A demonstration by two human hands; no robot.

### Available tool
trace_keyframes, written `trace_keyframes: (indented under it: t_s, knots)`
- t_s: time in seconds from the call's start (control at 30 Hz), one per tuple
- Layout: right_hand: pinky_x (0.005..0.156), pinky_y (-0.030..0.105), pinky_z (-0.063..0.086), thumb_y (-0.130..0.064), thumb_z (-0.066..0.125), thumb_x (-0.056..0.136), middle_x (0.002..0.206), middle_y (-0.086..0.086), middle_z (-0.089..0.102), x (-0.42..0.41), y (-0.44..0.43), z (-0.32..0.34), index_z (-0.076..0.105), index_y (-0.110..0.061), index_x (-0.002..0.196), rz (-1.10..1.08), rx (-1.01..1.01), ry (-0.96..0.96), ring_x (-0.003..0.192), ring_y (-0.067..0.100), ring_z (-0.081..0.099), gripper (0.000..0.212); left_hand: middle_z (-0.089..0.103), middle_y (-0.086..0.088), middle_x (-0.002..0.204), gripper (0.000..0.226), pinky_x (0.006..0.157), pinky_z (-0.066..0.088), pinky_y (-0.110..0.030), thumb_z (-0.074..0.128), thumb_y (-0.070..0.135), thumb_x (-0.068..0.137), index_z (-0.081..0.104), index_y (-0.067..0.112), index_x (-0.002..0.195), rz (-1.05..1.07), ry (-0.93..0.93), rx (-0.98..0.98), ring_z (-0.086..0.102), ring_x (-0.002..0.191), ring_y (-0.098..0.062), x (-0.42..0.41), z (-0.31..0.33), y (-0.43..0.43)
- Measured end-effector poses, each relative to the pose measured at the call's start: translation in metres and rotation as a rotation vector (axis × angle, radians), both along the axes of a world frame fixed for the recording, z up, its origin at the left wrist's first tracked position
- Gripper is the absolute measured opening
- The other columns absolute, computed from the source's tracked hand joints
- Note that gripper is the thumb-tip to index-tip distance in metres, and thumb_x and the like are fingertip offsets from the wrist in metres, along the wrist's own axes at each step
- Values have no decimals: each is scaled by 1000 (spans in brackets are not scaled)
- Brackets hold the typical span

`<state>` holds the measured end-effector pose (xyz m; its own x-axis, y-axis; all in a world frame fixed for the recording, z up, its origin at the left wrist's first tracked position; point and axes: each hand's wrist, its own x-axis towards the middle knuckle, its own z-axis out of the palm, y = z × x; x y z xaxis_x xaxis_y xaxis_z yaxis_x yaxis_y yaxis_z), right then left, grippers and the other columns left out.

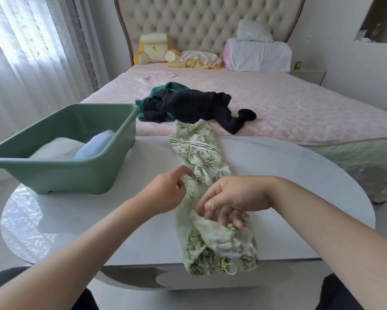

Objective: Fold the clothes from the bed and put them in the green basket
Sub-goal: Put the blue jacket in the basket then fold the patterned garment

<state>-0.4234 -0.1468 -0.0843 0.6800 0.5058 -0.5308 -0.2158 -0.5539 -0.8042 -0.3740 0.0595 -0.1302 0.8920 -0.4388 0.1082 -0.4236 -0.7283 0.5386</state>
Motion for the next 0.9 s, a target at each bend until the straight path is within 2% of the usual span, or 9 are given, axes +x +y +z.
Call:
trace_keyframes:
  t_s: [0.07,0.17,0.37,0.53,0.63,0.7,0.77,0.83,0.9]
  knots:
    - [58,32,62,5,42,102,131,15,65,0,1,-4,57,-1,136,78,148,115,96,26,72,37,59,8,108,34,87,46,-20,55,6,91,68,29,111,-212,-166,-130,59,96,-3,-5,4,0]
    - [63,34,63,12,40,100,137,13,62,-1,1,-9,57,-2,134,169,210,167,115,28,67,40,64,8,111,23,93,48,-25,57,10,92,73,20,104,-468,-29,-46,60,101,-6,-13,0,-3]
    - [41,23,44,7,60,93,103,12,75,6,-2,-7,63,-7,95,-259,182,-221,79,27,74,15,54,17,101,4,98,44,-34,57,47,79,59,47,75,-527,63,429,50,100,-6,-7,-5,16]
    - [94,30,45,-25,72,86,119,-10,60,15,2,-34,68,-29,112,-160,-415,-739,111,11,56,27,68,1,93,46,87,53,-42,41,58,73,71,23,73,-203,296,507,63,90,-20,0,6,19]
    - [120,37,20,-42,67,87,155,-3,35,22,5,-51,45,-30,145,29,-624,-813,147,18,25,63,61,1,76,51,70,52,-36,42,46,97,60,15,61,-96,-38,467,57,68,-18,4,4,6]
    - [125,38,8,-44,60,89,166,0,16,31,7,-61,25,-25,157,33,-638,-808,154,18,7,79,54,1,80,40,72,49,-38,43,32,102,57,12,70,-91,-337,214,50,67,-12,13,-2,-7]
    - [125,39,12,-40,51,87,166,4,17,41,10,-66,18,-20,158,-15,-589,-857,155,22,9,81,60,-1,105,22,90,47,-39,43,25,102,62,14,103,-161,-357,64,55,93,-14,25,-7,-17]
    - [125,41,14,-40,44,88,166,8,16,50,7,-73,15,-15,159,-22,-620,-879,155,24,10,80,49,-1,144,42,110,37,-41,39,31,104,42,20,145,-229,-242,224,44,131,-19,34,-16,-21]
    - [126,42,7,-50,42,96,169,5,0,57,-1,-81,3,-18,161,20,-707,-811,156,19,0,82,23,3,163,59,117,26,-43,29,44,104,13,25,159,-192,-148,502,22,148,-18,39,-27,-17]
